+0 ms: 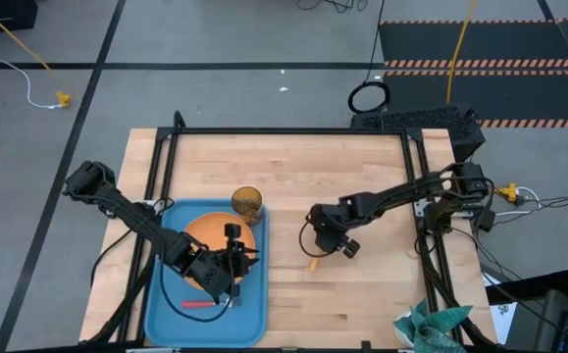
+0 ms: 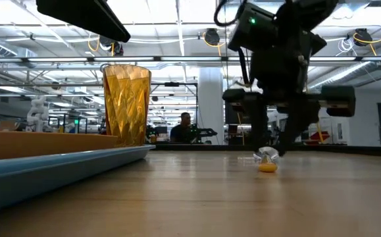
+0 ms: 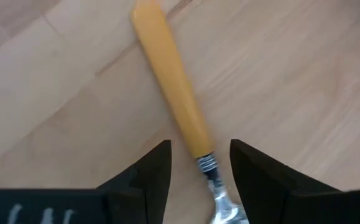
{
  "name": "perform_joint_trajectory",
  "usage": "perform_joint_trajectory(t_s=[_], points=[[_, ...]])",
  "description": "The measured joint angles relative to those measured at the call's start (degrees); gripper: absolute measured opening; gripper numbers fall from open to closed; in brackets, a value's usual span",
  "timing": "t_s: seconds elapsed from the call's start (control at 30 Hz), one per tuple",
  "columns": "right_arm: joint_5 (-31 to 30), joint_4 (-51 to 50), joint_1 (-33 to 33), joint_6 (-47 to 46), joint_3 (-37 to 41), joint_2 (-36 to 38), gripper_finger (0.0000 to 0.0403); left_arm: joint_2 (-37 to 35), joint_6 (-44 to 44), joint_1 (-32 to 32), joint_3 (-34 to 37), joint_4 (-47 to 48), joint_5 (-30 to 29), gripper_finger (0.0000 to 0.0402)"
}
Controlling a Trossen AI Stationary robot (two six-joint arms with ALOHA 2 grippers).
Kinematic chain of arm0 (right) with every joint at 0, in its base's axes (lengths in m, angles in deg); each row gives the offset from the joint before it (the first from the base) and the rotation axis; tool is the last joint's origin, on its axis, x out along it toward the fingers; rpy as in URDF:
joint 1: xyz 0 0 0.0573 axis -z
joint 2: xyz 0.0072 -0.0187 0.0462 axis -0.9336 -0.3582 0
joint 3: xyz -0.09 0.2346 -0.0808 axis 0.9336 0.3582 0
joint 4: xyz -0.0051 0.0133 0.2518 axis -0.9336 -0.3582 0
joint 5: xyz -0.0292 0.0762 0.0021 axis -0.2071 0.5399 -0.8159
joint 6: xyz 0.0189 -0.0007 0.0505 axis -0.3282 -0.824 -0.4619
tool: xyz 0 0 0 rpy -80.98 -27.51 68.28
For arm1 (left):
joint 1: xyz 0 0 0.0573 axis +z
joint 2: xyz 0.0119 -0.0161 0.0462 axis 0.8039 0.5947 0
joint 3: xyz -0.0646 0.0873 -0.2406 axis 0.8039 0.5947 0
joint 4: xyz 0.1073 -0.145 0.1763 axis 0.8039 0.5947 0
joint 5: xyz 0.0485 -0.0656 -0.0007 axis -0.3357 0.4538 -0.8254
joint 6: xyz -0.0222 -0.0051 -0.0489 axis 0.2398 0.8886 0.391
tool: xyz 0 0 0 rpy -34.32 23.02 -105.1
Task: Pick and place plate/cup/fork/spoon on tray
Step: Put the yellow spoon on the blue tray
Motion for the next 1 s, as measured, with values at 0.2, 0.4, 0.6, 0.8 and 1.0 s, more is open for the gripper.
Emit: perform_joint_trajectory(t_s=[0.2, 0.4, 0.6, 0.8, 1.0], points=[[-1.84, 4.3, 0.02, 0.03, 2.7, 0.0, 0.0156, 0.0, -0.02, 0.02, 0.0, -0.01, 0.0, 0.0102], [-1.75, 3.75, 0.72, -1.42, 2.72, 0.0, 0.0137, 0.0, -0.08, 0.54, 0.0, 0.01, 0.0, 0.0102], [-1.75, 3.66, 0.79, -3.36, 2.72, 0.0, 0.0093, 0.0, -0.12, 1.07, 0.0, 0.01, 0.7, 0.0102], [-1.75, 3.69, -0.12, -9.88, 2.72, 0.0, 0.0036, 0.0, 0.04, 1.07, 0.0, 0.03, 1.02, 0.0102], [-1.93, 4.83, -2.88, -17.18, 2.7, 0.02, 0.002, 0.0, 0.09, 1.07, 0.0, 0.03, 1.05, 0.0102]])
